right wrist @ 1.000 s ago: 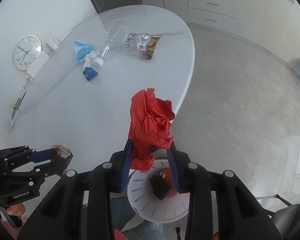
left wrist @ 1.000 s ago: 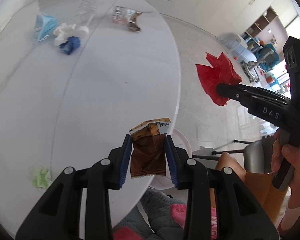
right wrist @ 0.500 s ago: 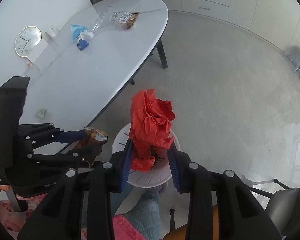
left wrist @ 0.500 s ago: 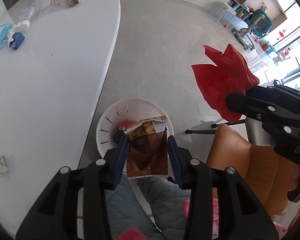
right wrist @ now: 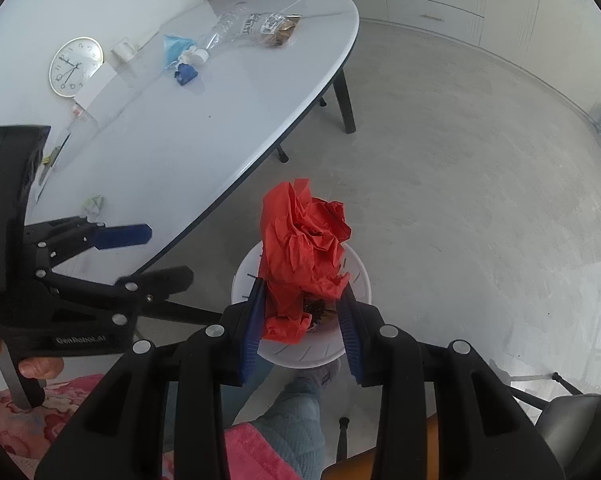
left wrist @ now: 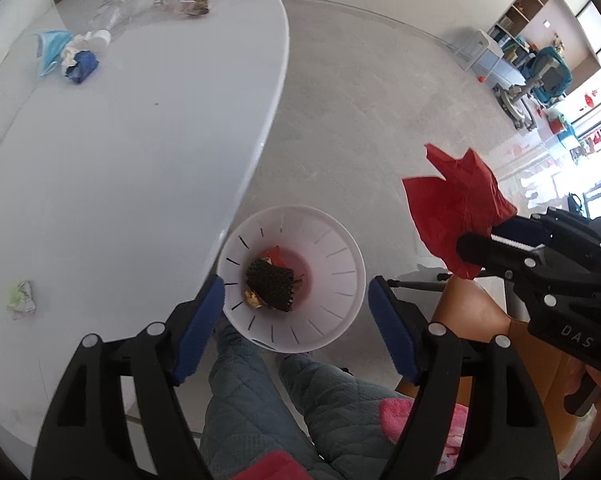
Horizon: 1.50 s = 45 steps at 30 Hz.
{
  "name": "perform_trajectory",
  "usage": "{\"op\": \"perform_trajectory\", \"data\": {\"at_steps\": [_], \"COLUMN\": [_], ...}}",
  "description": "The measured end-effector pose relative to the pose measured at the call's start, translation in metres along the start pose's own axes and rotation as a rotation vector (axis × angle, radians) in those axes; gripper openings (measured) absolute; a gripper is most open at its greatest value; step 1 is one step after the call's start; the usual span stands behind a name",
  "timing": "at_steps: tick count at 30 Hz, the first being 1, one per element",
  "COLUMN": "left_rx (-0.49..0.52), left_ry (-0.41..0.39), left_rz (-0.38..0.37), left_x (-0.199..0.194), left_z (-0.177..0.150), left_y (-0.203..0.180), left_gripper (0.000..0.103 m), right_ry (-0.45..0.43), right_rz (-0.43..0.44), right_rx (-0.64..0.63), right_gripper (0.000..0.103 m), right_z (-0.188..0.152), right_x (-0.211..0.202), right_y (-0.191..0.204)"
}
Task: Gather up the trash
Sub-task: 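Carry both items over the white bin and open both tools to drop them, then move the left tool to the blue face mask while the right tool reaches the clear snack bag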
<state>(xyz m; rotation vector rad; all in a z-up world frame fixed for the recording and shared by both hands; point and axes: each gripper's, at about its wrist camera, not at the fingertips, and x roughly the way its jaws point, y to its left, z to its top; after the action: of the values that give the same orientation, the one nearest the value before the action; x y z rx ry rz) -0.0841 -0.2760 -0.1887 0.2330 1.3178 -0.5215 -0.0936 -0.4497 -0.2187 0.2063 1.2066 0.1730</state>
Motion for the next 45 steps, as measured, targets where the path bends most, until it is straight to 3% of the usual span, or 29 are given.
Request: {"op": "perform_trajectory", "data": {"at_steps": [5,7,10,16,19,23,34,45], "left_rx": [-0.085,-0.141,-0.221,-0.387,-0.48,-0.528,-0.484,-0.429], "left_ry": [-0.071,-0.096,-0.119,-0.141,-0.151,-0.17,-0.181,-0.171], "left_rz": [0.082,0.098,0.136,0.203,0.211,0.229,0.241,0.232], "left_x": [-0.031,-0.045,-0.063,-0.081,-0.085,-0.091,-0.093,-0.082], "left_z": [-0.008,-0.013,-0.023,-0.051,-0.063,-0.074,-0.055,-0.017], "left_y": [0.033,0.05,0.08,0.142,0.169,0.185,0.193,0.242], "left_gripper": [0.081,0.083,0.086,0.088,0.088,0.088,0.094,0.094], "right_ry": [0.036,0.047,0.059,0.057,0.037,0.013,-0.02,-0.041], "right_rz": [0.018,0.007,0.003,0.008,0.01,0.005,0.021,-0.005], "right_rx": [-0.062,-0.083,-0.116,-0.138,-0.149,-0.169,-0.149,-0.138], "right_gripper": [0.044,0.068,0.085,0.096,0.098,0.1,0.101,0.101], "right_z": [-0.004,-0.004,-0.006,0.001,0.009,0.027,0.069,0.13], "right_x": [0.017,0.024,0.031,0.033,0.029,0.024,0.021,0.04], "right_y": [0.014,0.019,0.027,0.041,0.048,0.058,0.083,0.113]}}
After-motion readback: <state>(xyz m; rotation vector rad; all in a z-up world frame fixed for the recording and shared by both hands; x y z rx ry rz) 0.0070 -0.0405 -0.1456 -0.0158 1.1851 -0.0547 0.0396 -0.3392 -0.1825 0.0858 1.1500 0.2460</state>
